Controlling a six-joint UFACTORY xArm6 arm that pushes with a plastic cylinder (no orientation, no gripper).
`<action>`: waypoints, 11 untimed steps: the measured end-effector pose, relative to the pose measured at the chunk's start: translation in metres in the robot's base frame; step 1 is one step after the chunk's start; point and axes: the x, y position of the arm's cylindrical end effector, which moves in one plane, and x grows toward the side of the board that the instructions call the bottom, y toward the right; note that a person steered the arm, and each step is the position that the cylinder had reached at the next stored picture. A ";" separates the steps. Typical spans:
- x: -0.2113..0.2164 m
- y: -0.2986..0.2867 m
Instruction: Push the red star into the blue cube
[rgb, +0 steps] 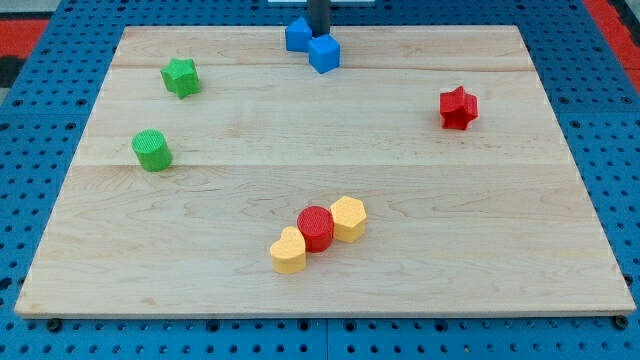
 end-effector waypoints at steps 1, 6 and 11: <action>-0.006 0.021; 0.173 0.230; 0.157 0.168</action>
